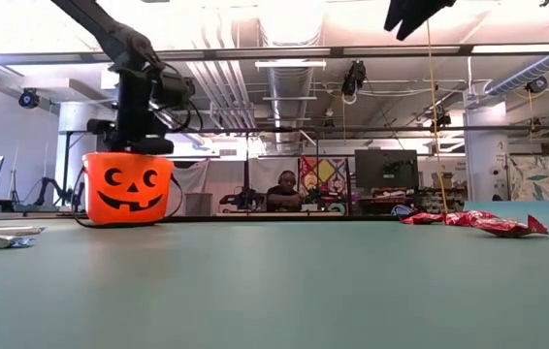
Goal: Sort candy by brand, put in halloween buckets
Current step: Put the red candy into the orange bucket
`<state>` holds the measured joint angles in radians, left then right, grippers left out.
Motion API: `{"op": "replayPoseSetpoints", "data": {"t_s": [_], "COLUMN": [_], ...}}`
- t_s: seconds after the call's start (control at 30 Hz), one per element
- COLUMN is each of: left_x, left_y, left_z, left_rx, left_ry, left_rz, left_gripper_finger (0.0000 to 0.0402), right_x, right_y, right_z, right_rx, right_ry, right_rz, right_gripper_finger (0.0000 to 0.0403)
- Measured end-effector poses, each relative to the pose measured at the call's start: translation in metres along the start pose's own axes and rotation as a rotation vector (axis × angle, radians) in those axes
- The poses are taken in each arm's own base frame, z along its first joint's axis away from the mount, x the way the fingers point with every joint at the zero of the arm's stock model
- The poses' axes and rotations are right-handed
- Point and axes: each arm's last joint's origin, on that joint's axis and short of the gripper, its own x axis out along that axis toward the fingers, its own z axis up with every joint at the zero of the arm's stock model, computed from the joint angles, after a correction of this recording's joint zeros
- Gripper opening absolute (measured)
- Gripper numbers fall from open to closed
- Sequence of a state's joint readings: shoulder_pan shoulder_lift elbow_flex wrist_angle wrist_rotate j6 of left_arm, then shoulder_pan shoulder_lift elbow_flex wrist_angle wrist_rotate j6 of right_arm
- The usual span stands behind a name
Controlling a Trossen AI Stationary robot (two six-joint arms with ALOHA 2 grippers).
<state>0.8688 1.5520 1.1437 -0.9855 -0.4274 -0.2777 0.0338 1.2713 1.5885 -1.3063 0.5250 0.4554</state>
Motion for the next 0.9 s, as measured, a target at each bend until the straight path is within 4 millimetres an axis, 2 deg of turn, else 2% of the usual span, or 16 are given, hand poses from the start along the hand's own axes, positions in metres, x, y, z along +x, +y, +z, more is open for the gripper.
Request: {"op": "replayPoseSetpoints", "data": {"t_s": [0.17,0.33,0.47,0.57,0.7,0.8,0.9], "left_x": [-0.033,-0.083,-0.119,-0.143,-0.169,-0.191,-0.213], "left_y": [0.010,0.024,0.029,0.024,0.004,-0.024,-0.056], "left_z": [0.002,0.002,-0.010,-0.028,-0.061,-0.093,-0.134], "left_rx": [-0.030,-0.104,-0.169,-0.191,-0.137,-0.023,0.063], "left_ry": [-0.028,-0.124,-0.164,-0.213,-0.279,-0.399,-0.566], "left_rz": [-0.010,-0.056,-0.219,-0.326,-0.456,-0.639,-0.805], "left_gripper_finger": [0.0160,0.0219,0.0249,0.0253,0.0245,0.0235,0.0232], "right_x": [0.008,0.025,0.042,0.057,0.081,0.099,0.112], "right_y": [0.008,0.020,0.032,0.039,0.043,0.043,0.043], "right_z": [-0.008,-0.025,-0.048,-0.070,-0.102,-0.126,-0.145], "right_rx": [0.012,0.046,0.055,0.051,0.022,0.019,0.060], "right_ry": [0.022,0.104,0.158,0.215,0.288,0.376,0.470], "right_rz": [0.002,0.019,-0.024,-0.066,-0.126,-0.131,-0.123], "right_gripper_finger": [0.0291,0.0293,0.0293,0.0295,0.0291,0.0286,0.0282]}}
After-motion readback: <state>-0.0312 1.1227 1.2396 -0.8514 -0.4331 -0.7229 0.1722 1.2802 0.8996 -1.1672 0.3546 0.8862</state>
